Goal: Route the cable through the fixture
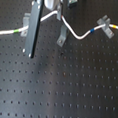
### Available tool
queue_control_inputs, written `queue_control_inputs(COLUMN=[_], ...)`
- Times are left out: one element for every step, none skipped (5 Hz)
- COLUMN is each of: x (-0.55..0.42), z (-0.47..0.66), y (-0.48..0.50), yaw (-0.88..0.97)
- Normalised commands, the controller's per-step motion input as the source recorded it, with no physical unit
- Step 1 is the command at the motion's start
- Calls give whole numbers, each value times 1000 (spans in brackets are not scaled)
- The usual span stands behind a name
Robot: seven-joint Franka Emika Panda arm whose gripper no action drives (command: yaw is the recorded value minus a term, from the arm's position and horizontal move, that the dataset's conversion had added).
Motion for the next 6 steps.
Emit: queue_control_inputs(x=[-110, 1, -208, -166, -27, 164], z=[363, 26, 349, 309, -1, 59], y=[-142, 1, 42, 91, 73, 295], yaw=[0, 0, 74, 94, 60, 123])
